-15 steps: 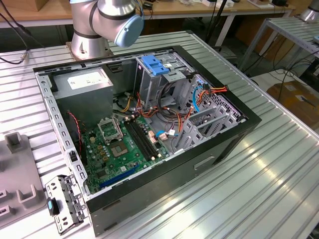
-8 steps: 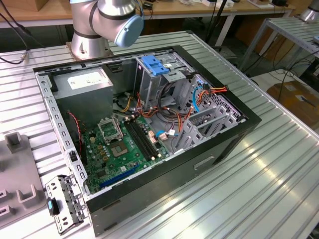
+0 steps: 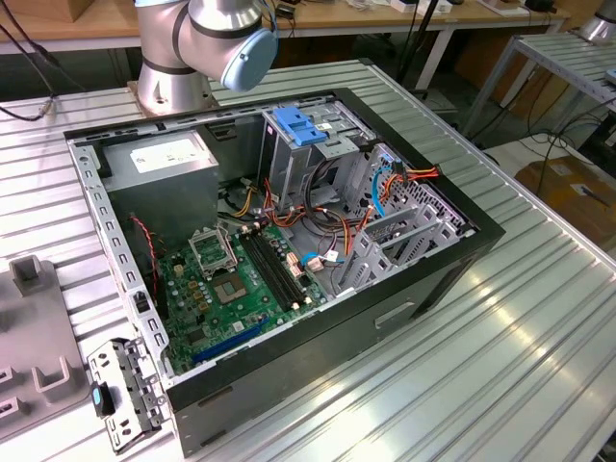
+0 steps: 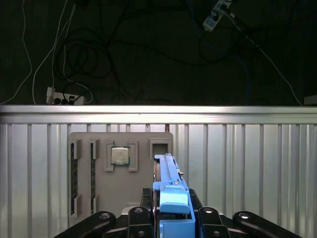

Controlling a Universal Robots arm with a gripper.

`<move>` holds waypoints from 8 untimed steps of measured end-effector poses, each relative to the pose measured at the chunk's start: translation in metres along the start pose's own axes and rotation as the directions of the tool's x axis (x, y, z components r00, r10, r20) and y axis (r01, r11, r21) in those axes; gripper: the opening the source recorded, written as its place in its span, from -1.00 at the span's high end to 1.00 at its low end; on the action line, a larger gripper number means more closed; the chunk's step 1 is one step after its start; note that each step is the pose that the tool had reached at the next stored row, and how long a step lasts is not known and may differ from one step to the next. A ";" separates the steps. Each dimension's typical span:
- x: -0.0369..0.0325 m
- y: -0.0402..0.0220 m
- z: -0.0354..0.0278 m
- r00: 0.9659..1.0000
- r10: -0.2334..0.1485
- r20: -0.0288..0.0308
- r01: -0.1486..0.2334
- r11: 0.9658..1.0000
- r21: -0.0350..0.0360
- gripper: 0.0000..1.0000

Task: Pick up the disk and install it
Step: 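Pick up the disk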

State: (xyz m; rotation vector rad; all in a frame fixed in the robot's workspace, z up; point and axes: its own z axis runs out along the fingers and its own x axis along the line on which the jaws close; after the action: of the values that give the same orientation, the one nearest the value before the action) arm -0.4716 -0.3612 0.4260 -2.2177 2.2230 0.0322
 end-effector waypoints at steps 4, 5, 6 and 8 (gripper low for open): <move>-0.0001 0.0001 -0.0082 1.000 0.000 0.000 0.000 1.000 0.000 0.25; -0.0002 0.0001 -0.0102 1.000 0.000 0.000 0.000 1.000 0.000 0.25; -0.0002 0.0002 -0.0129 1.000 0.000 0.000 0.000 1.000 0.000 0.25; -0.0003 0.0002 -0.0174 1.000 0.000 0.000 0.000 1.000 0.000 0.25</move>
State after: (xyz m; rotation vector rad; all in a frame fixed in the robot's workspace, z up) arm -0.4715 -0.3612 0.4434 -2.2176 2.2231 0.0323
